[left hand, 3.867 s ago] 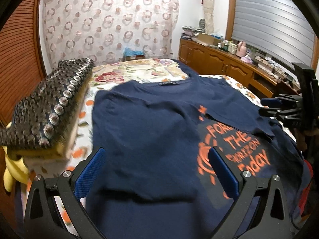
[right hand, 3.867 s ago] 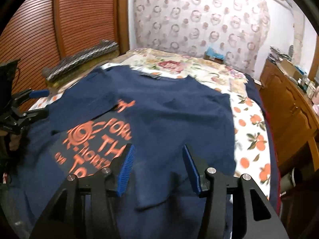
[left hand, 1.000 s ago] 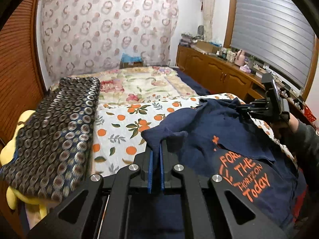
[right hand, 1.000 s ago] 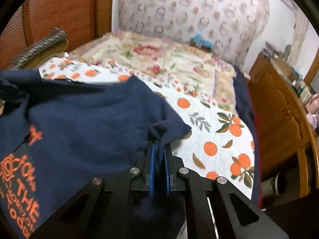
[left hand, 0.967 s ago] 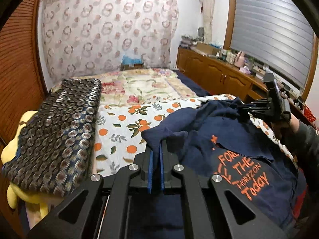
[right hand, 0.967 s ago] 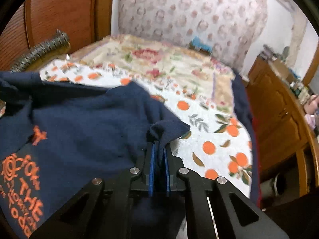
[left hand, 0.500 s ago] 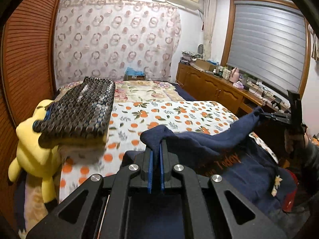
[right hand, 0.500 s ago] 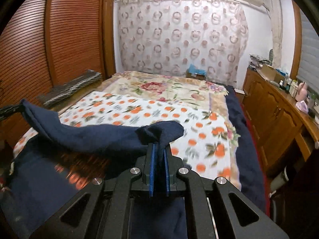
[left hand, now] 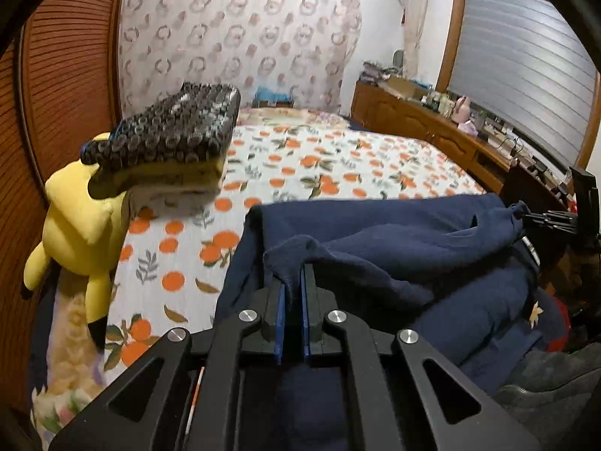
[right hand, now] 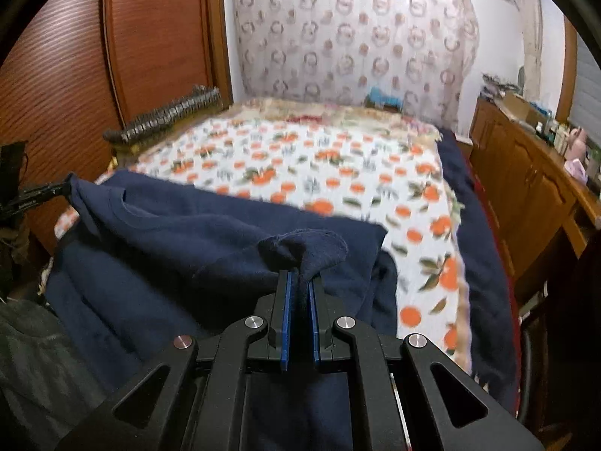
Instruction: Fold small clothes
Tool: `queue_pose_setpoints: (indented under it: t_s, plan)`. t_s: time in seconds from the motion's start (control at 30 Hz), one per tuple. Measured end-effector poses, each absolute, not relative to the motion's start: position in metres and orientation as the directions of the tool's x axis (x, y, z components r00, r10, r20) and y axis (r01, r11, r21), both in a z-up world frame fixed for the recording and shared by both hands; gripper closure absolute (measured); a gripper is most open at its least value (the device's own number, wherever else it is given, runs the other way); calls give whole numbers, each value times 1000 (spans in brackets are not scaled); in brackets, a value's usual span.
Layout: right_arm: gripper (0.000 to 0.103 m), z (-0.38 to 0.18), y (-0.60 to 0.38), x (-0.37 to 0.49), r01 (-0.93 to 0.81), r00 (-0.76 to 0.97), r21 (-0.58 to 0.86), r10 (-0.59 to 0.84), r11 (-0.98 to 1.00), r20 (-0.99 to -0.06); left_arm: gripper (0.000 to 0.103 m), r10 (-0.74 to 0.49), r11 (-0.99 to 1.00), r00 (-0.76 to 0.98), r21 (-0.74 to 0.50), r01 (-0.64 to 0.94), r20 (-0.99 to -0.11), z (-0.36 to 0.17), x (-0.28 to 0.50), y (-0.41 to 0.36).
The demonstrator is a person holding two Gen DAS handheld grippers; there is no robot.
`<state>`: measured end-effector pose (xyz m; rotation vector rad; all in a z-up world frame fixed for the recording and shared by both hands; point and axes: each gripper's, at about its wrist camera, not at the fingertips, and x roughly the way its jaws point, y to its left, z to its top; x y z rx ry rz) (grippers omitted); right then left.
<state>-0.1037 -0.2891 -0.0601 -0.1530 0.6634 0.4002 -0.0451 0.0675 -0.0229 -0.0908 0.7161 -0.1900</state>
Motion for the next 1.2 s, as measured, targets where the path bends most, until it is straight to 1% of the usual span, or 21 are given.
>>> queue_pose_setpoints:
  t_s: [0.07,0.23,0.3,0.33,0.4,0.47,0.5,0.53,0.63,0.67,0.7,0.77,0.9,0.93,1.0,1.07,1.13,1.17,1.2]
  plan:
    - [95,-64,-284,-102,-401,706,-8,303,916,-640,96,-203,979,731,-148,140,-651,-26,-46,67]
    - [95,-60,-272,-94,-402,700,-28,287,915,-653,92,-190,982,728,-136,134,-659,-27,-46,67]
    - [95,-59,-268,-97,-400,702,-30,285,916,-652,85,-184,983,729,-134,127,-659,-28,-46,67]
    - [95,-58,-267,-98,-400,701,-30,285,916,-653,84,-184,983,729,-136,126,-659,-28,-45,68]
    - [95,-66,-266,-99,-400,699,-32,282,916,-657,76,-182,983,729,-140,119,-660,-30,-45,70]
    - [95,-70,-266,-96,-400,695,-34,279,916,-663,70,-184,982,730,-146,116,-658,-31,-46,72]
    - [95,-72,-266,-95,-399,693,-34,277,916,-665,64,-186,982,730,-148,116,-658,-31,-46,73]
    - [95,-72,-266,-94,-398,692,-32,277,917,-666,60,-186,982,731,-150,116,-657,-31,-46,74]
    - [95,-73,-266,-92,-398,691,-28,280,917,-667,54,-195,980,722,-161,117,-664,-32,-45,76]
    - [95,-74,-266,-91,-398,690,-28,279,917,-668,46,-198,979,721,-166,116,-664,-32,-44,76]
    - [95,-74,-266,-91,-398,689,-30,277,917,-670,36,-196,980,723,-166,114,-663,-33,-44,77]
    - [95,-74,-266,-90,-397,687,-36,271,917,-674,24,-196,979,727,-171,109,-658,-34,-45,79]
    - [95,-75,-266,-92,-398,683,-34,272,917,-677,21,-194,979,725,-182,96,-660,-35,-43,84]
    - [92,-75,-267,-92,-399,682,-28,276,917,-677,21,-185,980,727,-178,87,-661,-35,-42,85]
    - [91,-71,-269,-93,-395,684,-19,280,918,-674,21,-173,982,731,-171,78,-660,-33,-41,86]
    - [84,-65,-272,-94,-386,696,-23,275,922,-664,21,-161,984,743,-162,71,-650,-29,-42,89]
    - [68,-58,-274,-97,-379,711,-24,274,925,-648,21,-152,985,754,-160,63,-639,-24,-43,92]
    - [65,-55,-275,-98,-379,718,-24,277,925,-639,21,-146,986,761,-158,58,-632,-21,-43,94]
    - [60,-51,-277,-99,-380,726,-27,280,924,-628,21,-144,986,763,-156,57,-630,-19,-43,95]
